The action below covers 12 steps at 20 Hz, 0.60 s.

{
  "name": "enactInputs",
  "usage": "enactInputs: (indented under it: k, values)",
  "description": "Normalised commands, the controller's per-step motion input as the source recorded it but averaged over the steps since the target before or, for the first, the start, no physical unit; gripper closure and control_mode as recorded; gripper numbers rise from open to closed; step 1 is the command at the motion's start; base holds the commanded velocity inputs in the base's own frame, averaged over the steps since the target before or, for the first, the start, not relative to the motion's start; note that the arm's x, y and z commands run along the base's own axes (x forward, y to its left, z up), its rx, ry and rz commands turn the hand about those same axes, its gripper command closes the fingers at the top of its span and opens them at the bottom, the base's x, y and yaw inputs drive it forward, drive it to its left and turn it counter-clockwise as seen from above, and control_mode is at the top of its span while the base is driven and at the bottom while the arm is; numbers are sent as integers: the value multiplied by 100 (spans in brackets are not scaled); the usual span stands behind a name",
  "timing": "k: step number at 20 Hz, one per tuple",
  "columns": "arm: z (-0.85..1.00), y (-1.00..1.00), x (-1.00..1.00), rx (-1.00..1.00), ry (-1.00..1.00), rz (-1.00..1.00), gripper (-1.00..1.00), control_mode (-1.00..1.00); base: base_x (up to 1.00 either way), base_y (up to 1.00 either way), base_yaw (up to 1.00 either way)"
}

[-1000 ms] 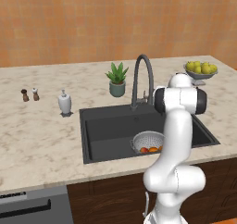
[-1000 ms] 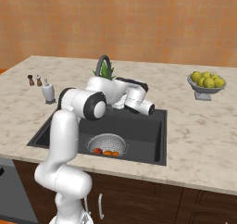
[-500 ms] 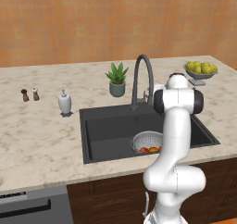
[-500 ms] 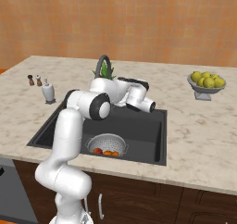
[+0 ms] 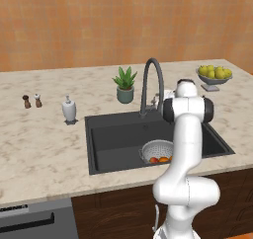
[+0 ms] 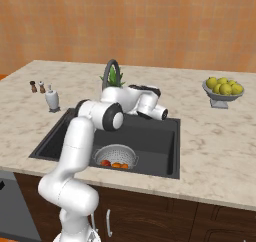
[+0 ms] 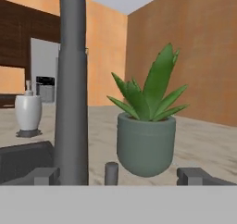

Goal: Put the colander in the sink, put the tangerine, apple, orange in the colander, and turn on the sink faucet and pour water over the colander.

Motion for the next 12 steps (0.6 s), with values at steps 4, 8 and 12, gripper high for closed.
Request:
enactInputs:
  k: [4, 8, 12]
  values:
    - [-23, 0, 32, 0, 0, 0, -100, -100, 0, 0, 0]
    - [-25, -3, 32, 0, 1, 0, -100, -100, 0, 0, 0]
    - [-13, -5, 27, 1, 0, 0, -100, -100, 0, 0, 0]
